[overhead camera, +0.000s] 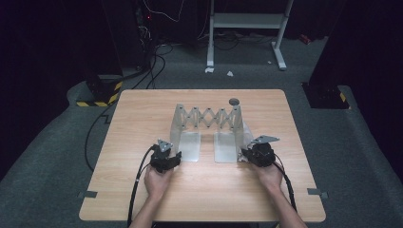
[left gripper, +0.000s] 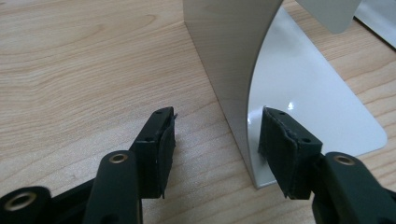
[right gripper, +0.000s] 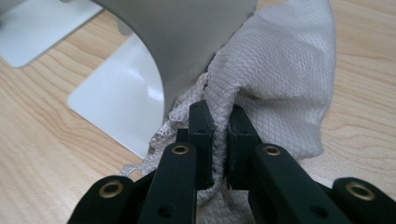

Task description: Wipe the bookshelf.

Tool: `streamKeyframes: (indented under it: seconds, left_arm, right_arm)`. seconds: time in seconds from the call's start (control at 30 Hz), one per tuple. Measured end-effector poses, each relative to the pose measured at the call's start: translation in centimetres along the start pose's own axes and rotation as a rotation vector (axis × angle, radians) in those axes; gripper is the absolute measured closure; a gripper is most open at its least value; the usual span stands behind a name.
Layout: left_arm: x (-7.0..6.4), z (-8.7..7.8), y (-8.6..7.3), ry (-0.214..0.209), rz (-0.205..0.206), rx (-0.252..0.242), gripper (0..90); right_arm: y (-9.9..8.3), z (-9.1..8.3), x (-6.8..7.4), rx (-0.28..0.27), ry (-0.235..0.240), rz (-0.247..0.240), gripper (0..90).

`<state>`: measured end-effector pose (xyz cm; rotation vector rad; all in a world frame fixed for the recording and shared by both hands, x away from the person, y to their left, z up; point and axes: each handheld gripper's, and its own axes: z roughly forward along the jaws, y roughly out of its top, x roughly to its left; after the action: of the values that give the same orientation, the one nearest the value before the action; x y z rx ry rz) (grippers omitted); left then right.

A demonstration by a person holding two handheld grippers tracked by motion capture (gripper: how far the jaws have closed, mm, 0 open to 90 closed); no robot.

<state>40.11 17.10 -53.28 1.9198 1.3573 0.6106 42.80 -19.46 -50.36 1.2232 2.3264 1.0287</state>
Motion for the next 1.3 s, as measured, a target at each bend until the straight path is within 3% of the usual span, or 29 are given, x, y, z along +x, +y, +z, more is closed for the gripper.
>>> streamKeyframes:
  seconds: [0.2, 0.43, 0.83, 1.03, 1.3]
  left_arm:
    - [0.0, 0.0, 0.0, 0.001, 0.002, 0.001, 46.1]
    - [0.0, 0.0, 0.0, 0.001, 0.004, 0.003, 46.0]
    - [0.0, 0.0, 0.0, 0.001, 0.003, 0.003, 46.1]
    - [0.0, 0.0, 0.1, 0.002, 0.003, 0.004, 46.1]
    - [0.0, 0.0, 0.1, 0.001, 0.003, 0.003, 46.1]
  right_arm:
    - [1.0, -2.0, 0.1, -0.065, 0.031, 0.000, 83.6]
    - [3.0, -5.1, 1.0, -0.138, 0.043, -0.056, 83.6]
    - [6.1, -10.1, 2.0, -0.240, 0.024, -0.128, 83.5]
    - [6.6, -10.7, 2.3, -0.260, 0.027, -0.143, 83.5]
    - [4.8, -8.3, 1.8, -0.210, 0.048, -0.096, 83.5]
